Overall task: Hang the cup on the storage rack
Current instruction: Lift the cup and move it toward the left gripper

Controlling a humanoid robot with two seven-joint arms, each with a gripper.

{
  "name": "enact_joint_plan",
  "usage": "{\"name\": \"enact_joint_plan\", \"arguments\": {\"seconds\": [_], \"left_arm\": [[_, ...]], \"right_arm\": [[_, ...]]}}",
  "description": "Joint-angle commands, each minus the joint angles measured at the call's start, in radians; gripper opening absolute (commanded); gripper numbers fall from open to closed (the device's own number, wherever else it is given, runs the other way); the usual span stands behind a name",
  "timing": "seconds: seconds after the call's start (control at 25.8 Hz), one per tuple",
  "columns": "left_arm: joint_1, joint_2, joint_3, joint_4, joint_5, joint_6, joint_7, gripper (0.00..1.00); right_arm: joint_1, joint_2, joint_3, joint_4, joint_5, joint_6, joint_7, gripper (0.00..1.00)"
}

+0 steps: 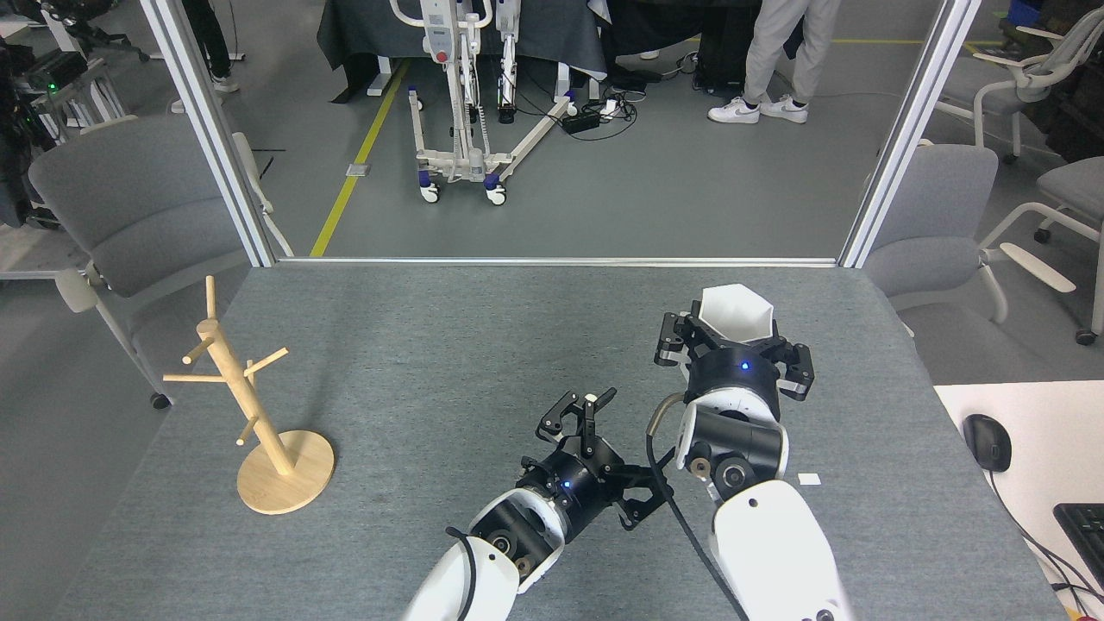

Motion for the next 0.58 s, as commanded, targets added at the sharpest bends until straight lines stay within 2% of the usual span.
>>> {"name": "enact_joint_plan", "arguments": {"seconds": [0.0,0.27,0.54], "left_arm": [[-0.045,-0.002,0.001,0.034,0.041,-0.005,-0.013,0.98],[-0.134,-0.002,0.005,0.081,0.077,-0.011,-0.013,0.98],[-0.142,-0.003,-0.005,0.087,0.088,-0.028,-0.030,0.98]], "right_arm": [[0.000,0.019,0.022,0.006,0.009,0.001,0.005,0.15],[0.015,0.042,0.064,0.013,0.009,-0.004,0.020,0.14],[0.032,0.046,0.067,0.015,0.009,-0.010,0.022,0.14]]}}
